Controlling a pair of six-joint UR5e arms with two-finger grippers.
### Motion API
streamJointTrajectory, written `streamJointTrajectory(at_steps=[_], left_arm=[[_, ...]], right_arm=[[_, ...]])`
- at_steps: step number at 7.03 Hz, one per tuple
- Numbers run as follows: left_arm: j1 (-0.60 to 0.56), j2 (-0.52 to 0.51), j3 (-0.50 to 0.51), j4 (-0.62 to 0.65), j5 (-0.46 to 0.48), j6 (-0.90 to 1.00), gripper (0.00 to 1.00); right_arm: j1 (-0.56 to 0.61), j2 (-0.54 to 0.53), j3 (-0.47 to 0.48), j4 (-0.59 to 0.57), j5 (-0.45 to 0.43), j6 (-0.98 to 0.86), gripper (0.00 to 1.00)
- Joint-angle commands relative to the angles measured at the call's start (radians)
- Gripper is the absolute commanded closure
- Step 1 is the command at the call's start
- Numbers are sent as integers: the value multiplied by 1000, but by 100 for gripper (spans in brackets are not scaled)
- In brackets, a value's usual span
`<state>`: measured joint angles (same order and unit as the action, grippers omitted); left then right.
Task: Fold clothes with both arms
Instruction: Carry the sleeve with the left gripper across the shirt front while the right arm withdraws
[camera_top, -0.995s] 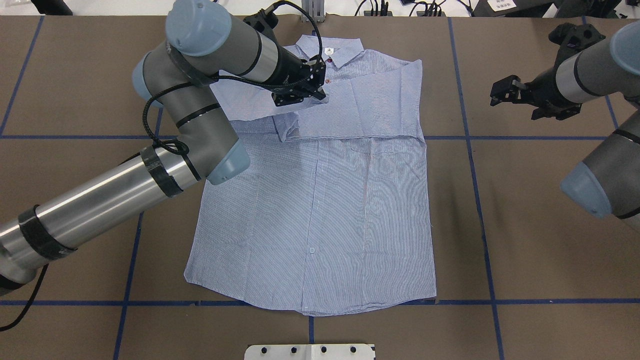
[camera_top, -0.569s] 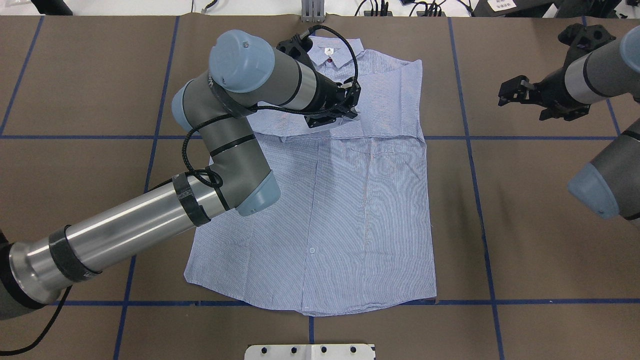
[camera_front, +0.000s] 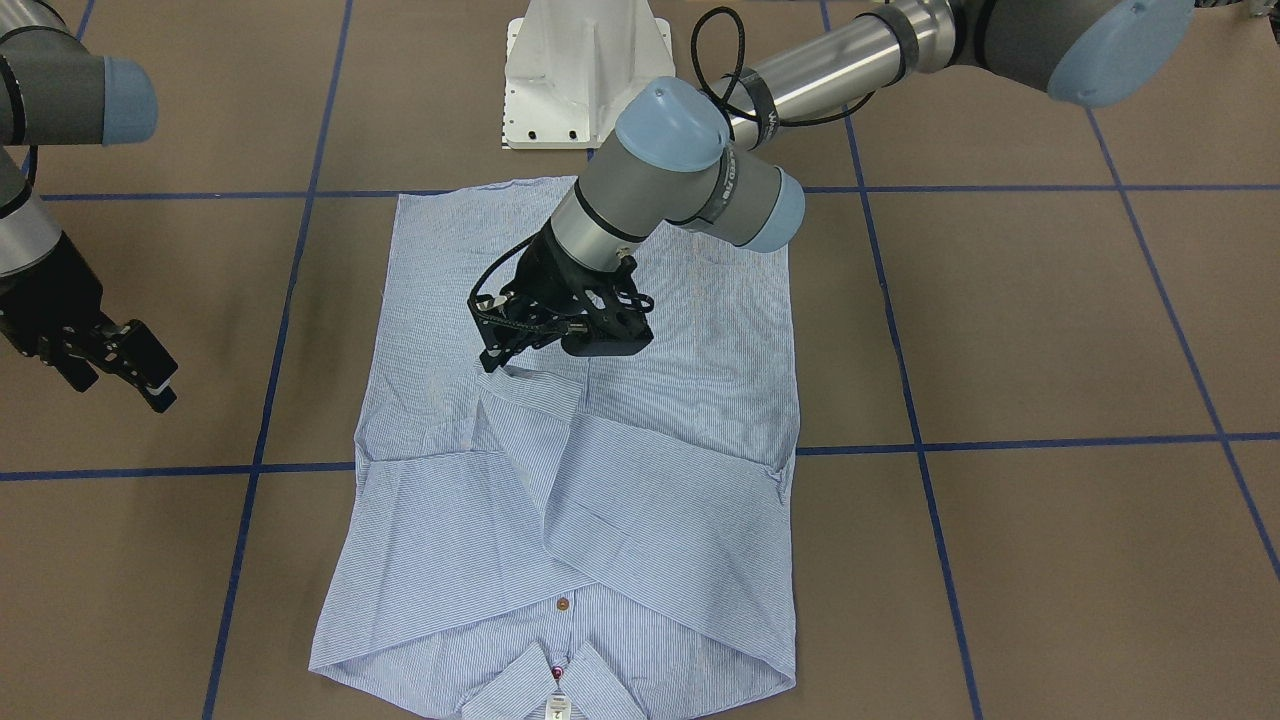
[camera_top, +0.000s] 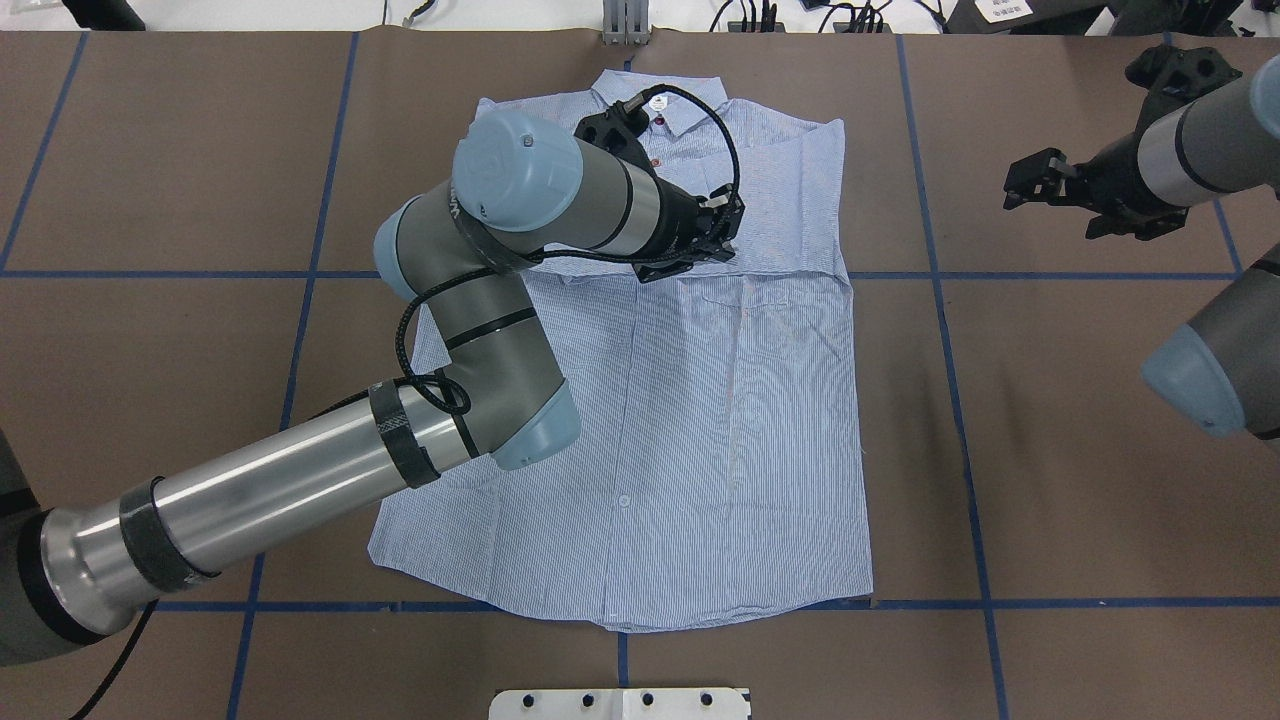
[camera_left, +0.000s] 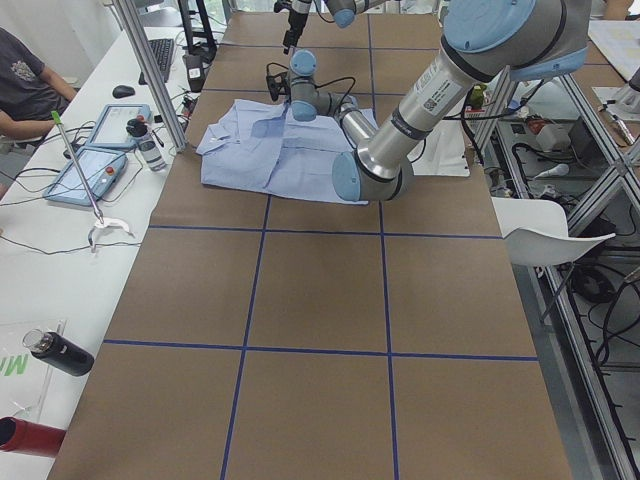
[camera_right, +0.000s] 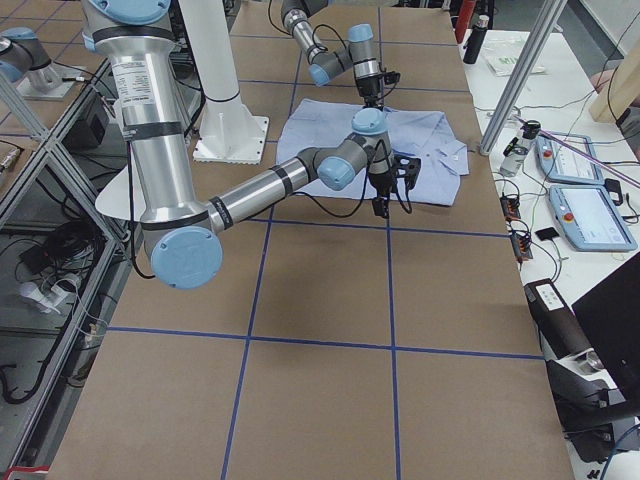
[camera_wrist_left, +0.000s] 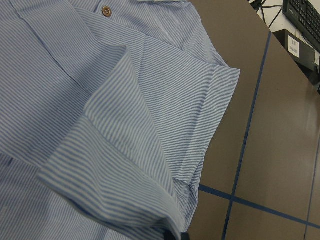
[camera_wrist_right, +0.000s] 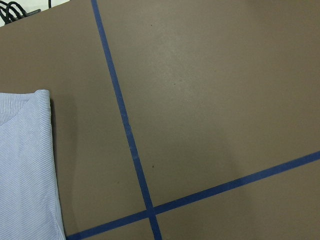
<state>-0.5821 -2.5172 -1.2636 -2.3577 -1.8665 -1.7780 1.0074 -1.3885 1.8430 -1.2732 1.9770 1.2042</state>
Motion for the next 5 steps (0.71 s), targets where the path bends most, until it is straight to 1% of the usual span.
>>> streamJointTrajectory(at_steps=[1,2,3,4,5], left_arm=[[48,-28,4,0,62,0,36],[73,-35,6,0,111,8,17],[77,-37,6,-2,128,8,11],[76,-46,3,-2,129,8,11],[74,-43,-14,0,127,12,11]], right_arm=[[13,-15,10,0,0,0,0],[13,-20,18,0,2,0,0],[13,-20,19,0,2,0,0],[13,-21,27,0,2,8,0],[11,-32,54,0,3,17,0]])
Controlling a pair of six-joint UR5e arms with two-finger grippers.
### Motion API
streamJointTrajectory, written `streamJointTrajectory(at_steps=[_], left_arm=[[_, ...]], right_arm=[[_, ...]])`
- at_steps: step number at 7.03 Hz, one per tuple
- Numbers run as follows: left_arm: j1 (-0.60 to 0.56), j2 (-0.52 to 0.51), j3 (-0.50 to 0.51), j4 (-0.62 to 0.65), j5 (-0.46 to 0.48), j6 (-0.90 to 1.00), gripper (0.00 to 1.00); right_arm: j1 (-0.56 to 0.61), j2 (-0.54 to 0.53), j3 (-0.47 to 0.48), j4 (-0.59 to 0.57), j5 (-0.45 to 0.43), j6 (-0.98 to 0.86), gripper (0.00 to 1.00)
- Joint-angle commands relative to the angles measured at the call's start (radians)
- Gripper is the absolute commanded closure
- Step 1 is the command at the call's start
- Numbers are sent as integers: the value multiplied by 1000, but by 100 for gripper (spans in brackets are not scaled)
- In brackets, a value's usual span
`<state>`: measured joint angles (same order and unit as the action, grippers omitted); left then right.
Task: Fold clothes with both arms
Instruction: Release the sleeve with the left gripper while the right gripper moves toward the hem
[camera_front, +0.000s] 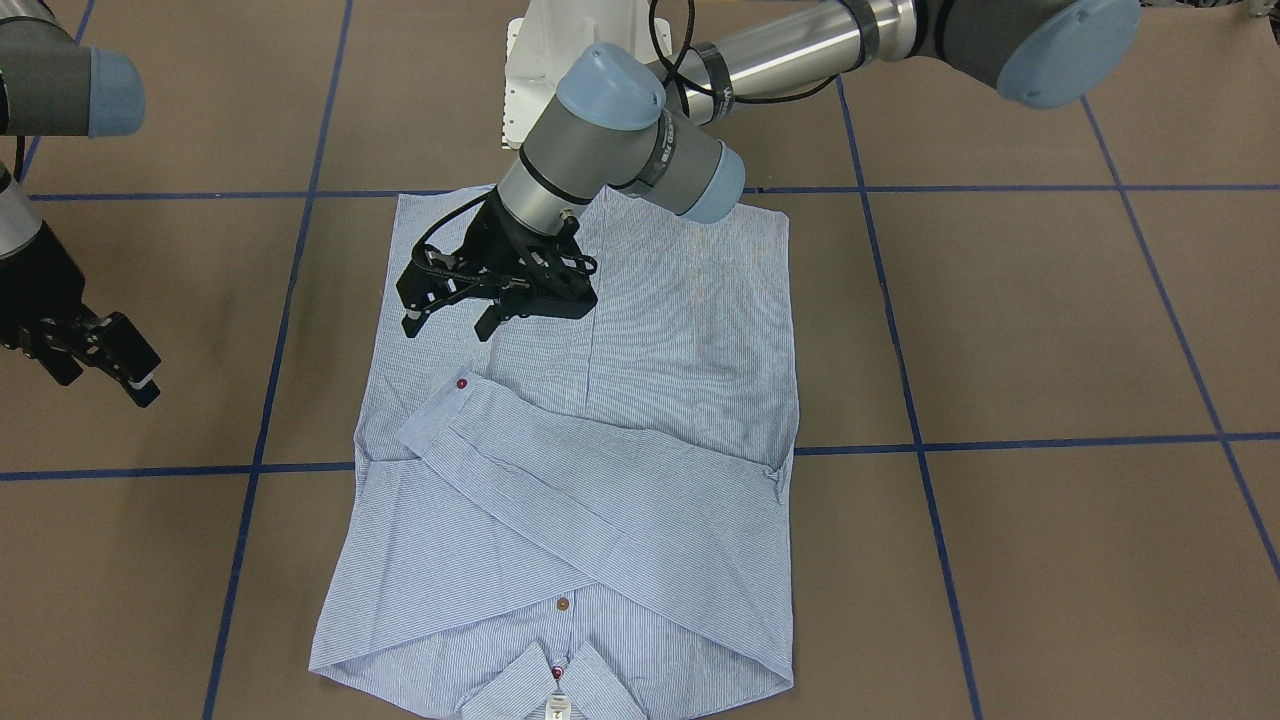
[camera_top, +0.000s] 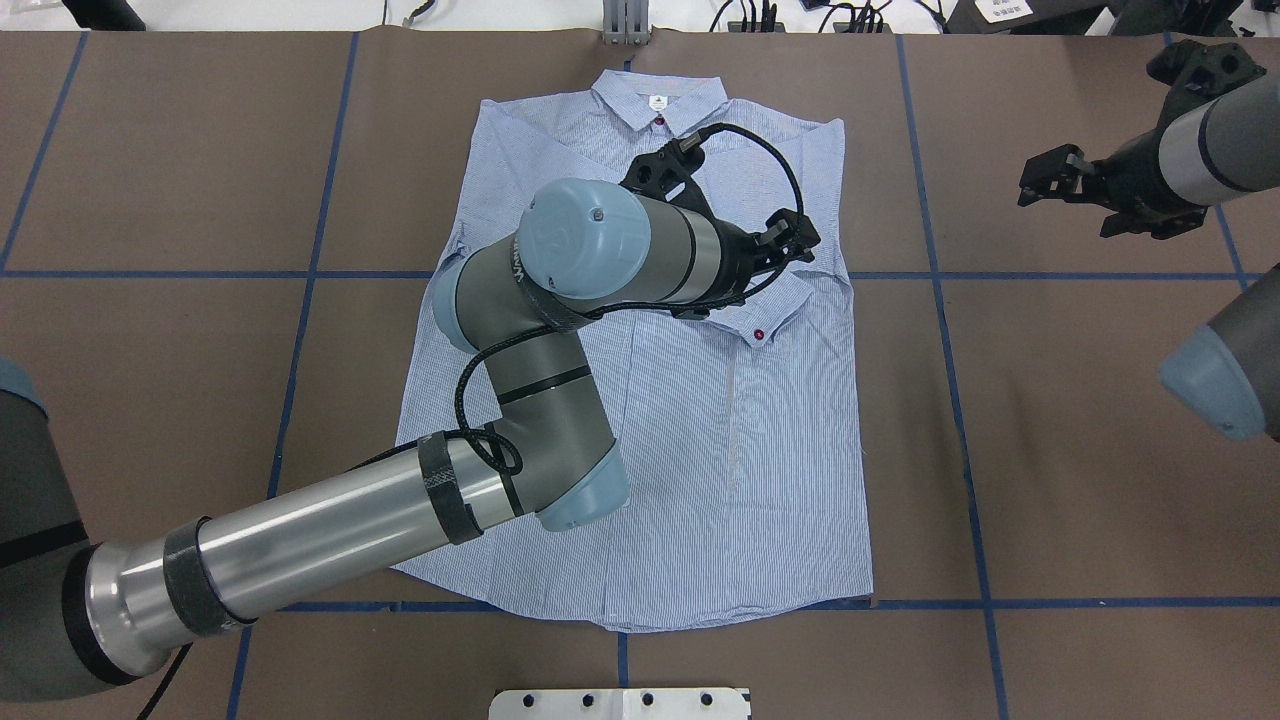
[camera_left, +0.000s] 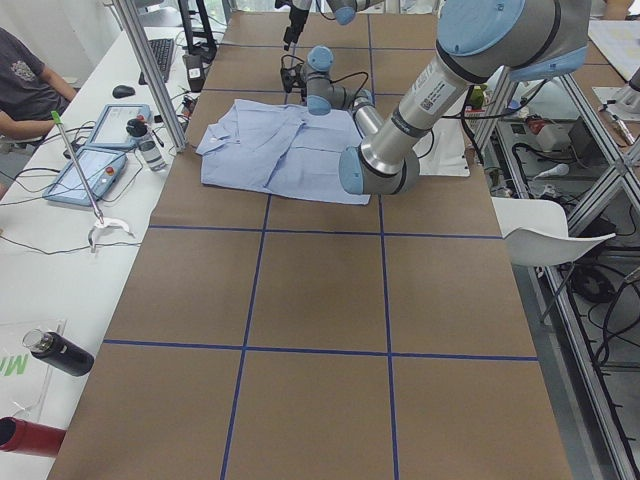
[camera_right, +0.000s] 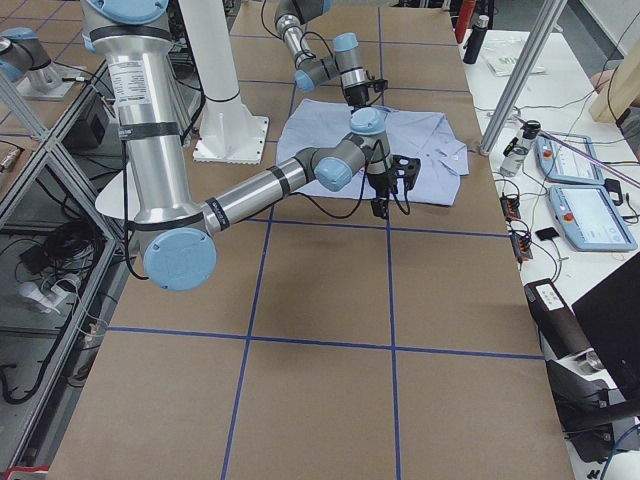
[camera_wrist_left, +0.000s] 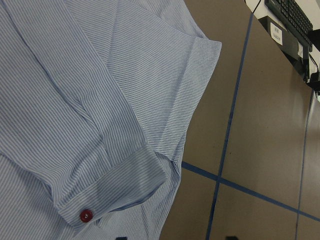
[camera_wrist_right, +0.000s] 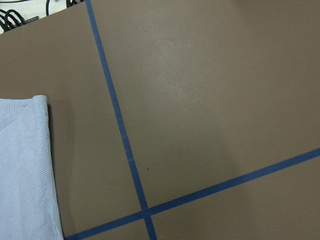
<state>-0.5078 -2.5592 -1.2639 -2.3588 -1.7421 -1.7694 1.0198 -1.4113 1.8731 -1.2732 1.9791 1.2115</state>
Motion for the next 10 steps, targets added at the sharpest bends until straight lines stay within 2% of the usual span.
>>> streamJointTrajectory(at_steps=[1,2,3,4,6,7,9,10], left_arm=[[-3,16,-38,9,-4,4,11],[-6,108,-140,15,-5,11,14],[-15,234,-270,29,-5,107,14],[-35,314,-354,62,-14,213,14],[-109,428,-405,55,-120,313,14],[-133,471,-432,52,-134,368,15],[-136,476,-431,50,-134,372,15],[-136,478,-433,49,-134,369,14]], right_arm=[[-10,-18,46,0,6,28,0],[-68,-18,73,1,4,113,0],[-145,-17,104,14,-11,216,0],[-252,-18,141,26,-99,320,0],[-509,-41,205,26,-324,577,0],[-667,-47,209,25,-493,703,1],[-827,-80,216,25,-574,859,2],[-846,-84,215,20,-579,855,8]])
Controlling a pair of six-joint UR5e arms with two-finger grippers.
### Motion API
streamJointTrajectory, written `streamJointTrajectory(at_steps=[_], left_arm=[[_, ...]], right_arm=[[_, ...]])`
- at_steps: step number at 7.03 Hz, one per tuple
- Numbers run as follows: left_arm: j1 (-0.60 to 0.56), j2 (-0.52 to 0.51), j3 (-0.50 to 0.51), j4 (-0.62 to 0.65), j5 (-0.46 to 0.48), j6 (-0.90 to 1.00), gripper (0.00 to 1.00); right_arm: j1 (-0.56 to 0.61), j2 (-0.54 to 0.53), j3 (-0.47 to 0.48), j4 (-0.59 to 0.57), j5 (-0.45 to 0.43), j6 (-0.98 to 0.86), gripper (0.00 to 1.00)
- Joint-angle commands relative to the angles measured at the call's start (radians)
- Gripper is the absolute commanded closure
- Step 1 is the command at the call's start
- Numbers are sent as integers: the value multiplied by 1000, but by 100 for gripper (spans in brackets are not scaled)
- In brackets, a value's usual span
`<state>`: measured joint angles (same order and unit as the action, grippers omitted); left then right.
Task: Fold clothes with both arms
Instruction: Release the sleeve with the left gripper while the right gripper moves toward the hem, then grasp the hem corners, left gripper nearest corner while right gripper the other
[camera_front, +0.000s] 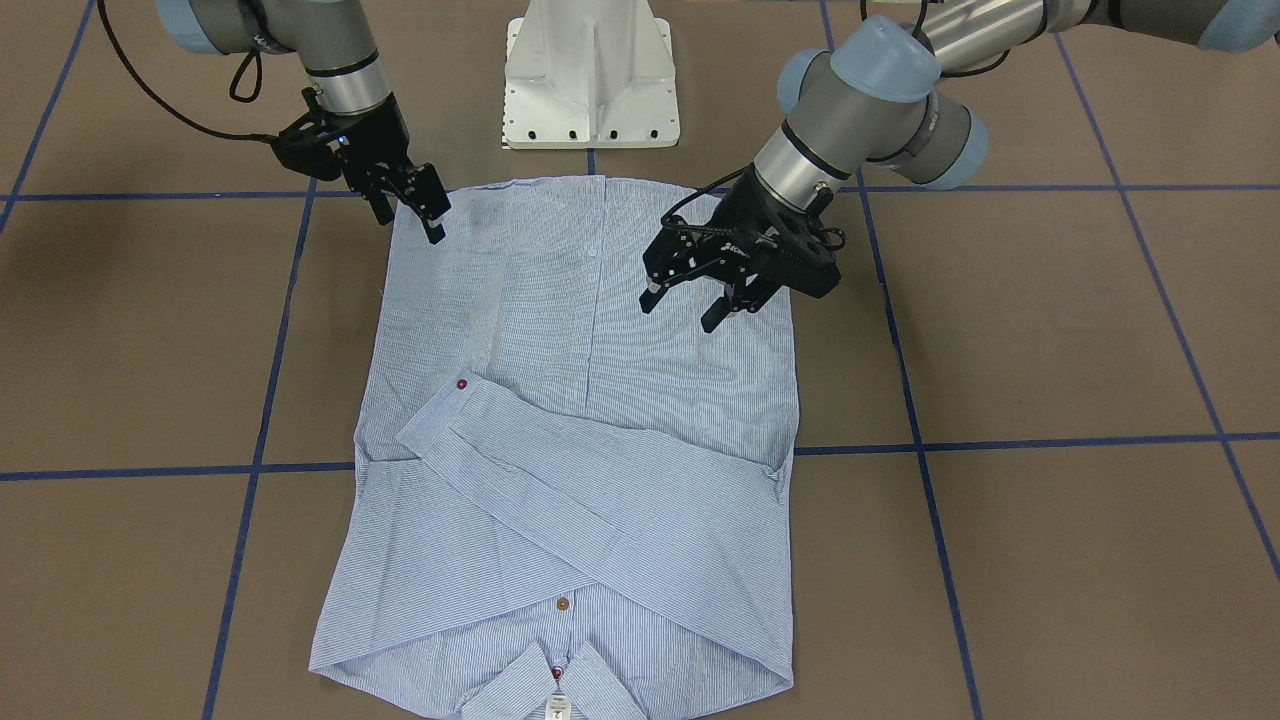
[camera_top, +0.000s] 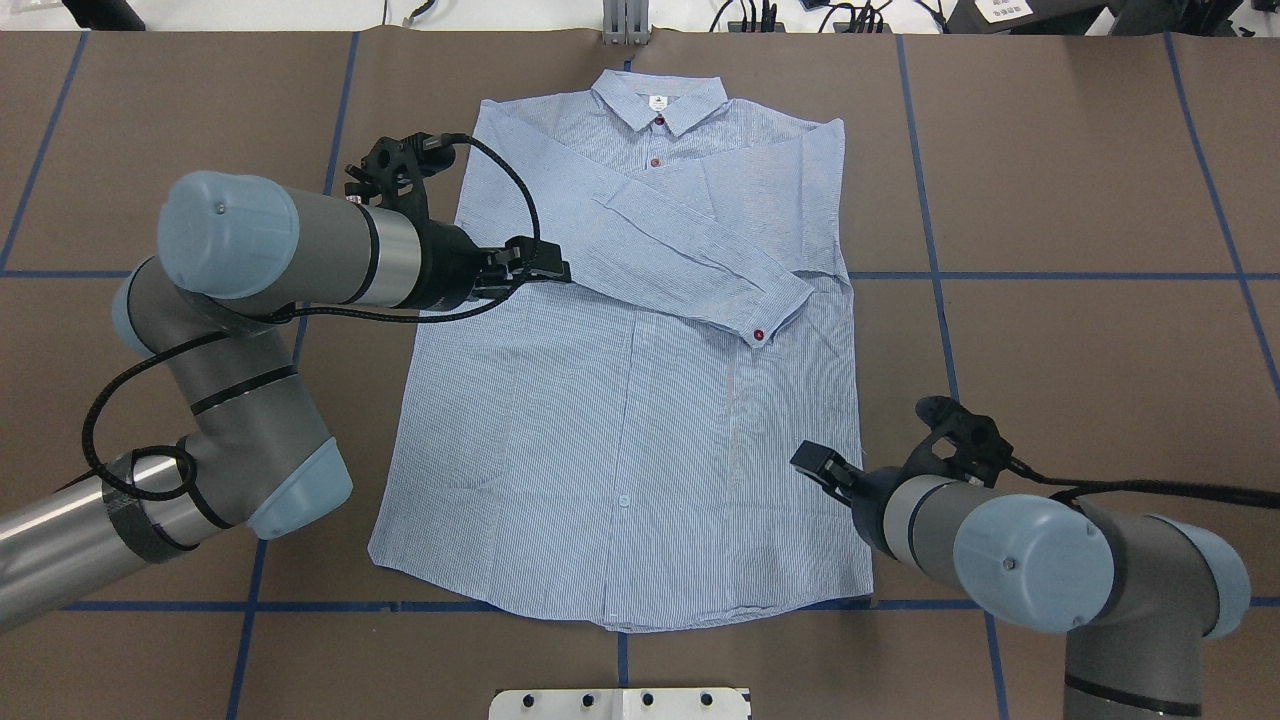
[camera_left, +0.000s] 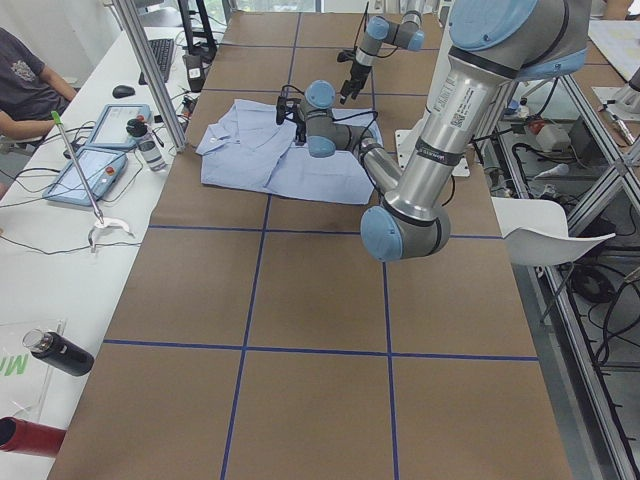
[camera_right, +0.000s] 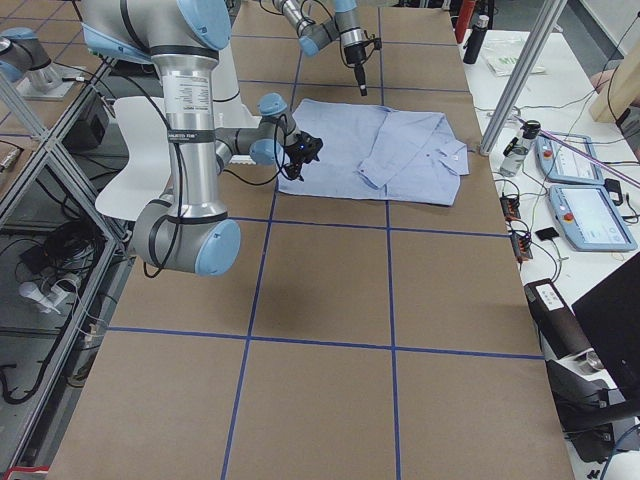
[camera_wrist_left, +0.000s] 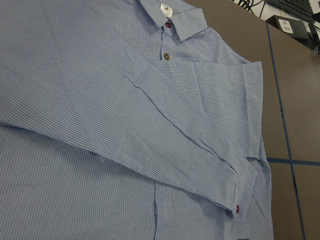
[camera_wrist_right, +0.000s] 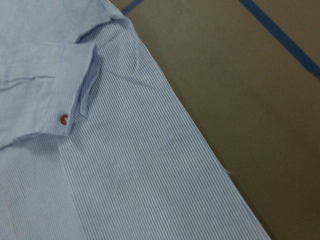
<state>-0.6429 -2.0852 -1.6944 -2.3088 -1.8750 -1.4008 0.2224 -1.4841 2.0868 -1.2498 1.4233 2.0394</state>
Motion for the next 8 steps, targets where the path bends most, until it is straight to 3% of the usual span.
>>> streamJointTrajectory(at_steps=[1,3,8], left_arm=[[-1,4,-2,-1,-1,-3,14],[0,4,-1,0,0,-6,14],[0,4,-1,0,4,-9,14]], right_arm=[[-64,-22,1,-5,-8,27,8],[-84,-70,1,0,-6,63,8],[-127,-73,-17,1,-4,77,11]])
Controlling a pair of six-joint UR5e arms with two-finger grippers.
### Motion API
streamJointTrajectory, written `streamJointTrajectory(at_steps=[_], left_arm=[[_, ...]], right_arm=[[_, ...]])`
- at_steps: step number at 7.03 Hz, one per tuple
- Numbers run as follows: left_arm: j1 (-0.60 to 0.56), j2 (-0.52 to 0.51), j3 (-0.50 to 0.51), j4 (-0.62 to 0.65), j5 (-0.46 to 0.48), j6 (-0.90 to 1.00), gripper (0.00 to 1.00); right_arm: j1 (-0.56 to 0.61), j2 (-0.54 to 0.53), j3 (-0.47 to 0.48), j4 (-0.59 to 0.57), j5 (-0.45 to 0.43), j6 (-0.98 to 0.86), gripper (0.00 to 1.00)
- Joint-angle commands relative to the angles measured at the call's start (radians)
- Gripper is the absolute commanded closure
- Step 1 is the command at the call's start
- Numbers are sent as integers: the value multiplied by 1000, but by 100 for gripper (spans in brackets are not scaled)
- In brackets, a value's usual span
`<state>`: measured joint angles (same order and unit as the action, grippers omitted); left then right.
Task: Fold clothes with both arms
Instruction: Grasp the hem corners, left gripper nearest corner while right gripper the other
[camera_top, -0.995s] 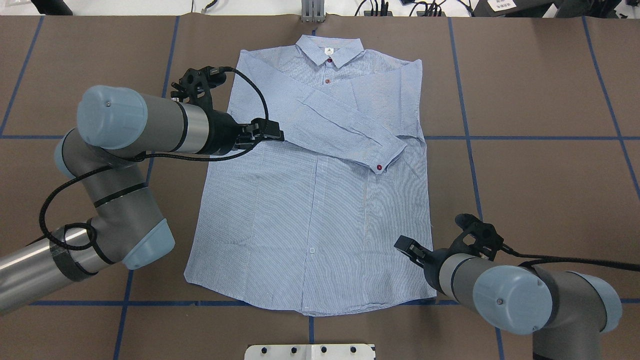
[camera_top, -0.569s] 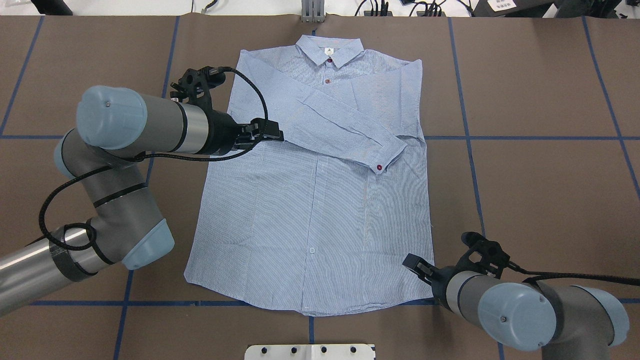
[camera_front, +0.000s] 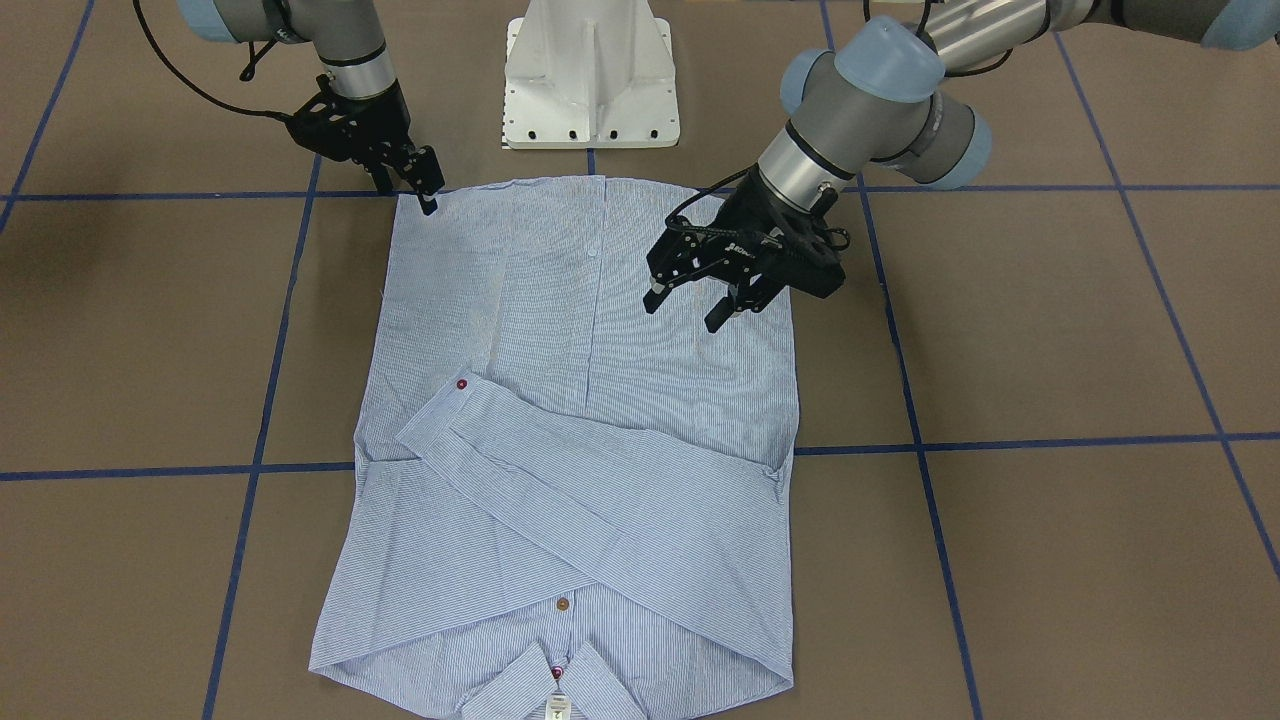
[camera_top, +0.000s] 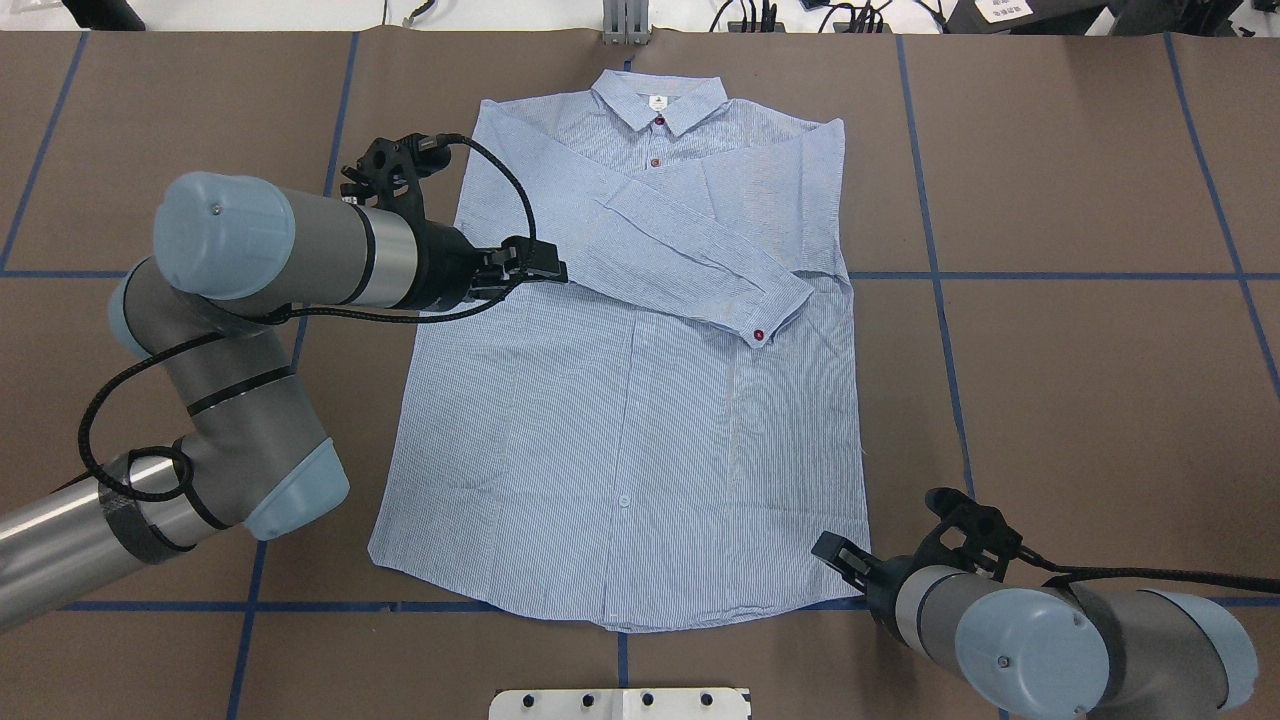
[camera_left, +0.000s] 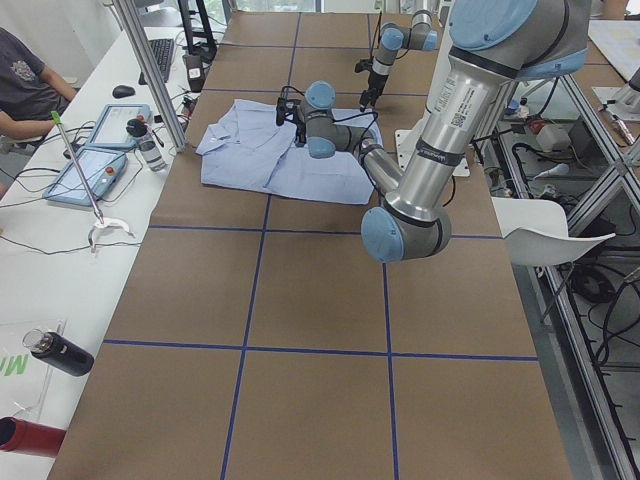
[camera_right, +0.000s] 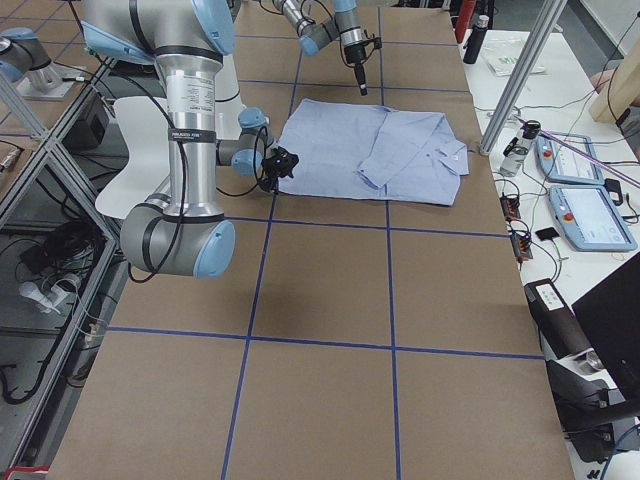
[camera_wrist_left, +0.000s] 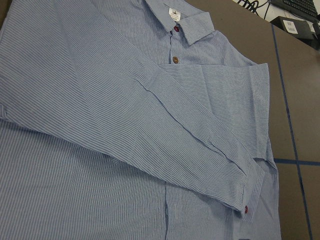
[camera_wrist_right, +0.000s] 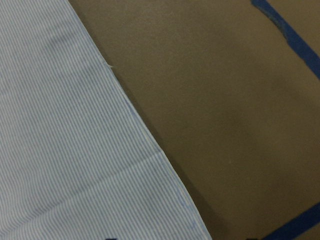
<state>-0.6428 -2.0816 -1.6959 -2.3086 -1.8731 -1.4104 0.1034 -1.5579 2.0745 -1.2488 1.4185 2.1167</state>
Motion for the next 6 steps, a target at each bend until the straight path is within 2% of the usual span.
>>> streamJointTrajectory(at_steps=[1,3,5,6], left_arm=[[0,2,1,0,2,1,14],[0,2,1,0,2,-1,14],[0,5,1,0,2,1,14],[0,5,4,0,3,1,14]], right_arm=[[-13,1,-4,0,0,0,14],[-13,-4,4,0,0,0,50],[-14,-4,9,0,-1,0,100],[-11,-4,10,0,-1,0,100]])
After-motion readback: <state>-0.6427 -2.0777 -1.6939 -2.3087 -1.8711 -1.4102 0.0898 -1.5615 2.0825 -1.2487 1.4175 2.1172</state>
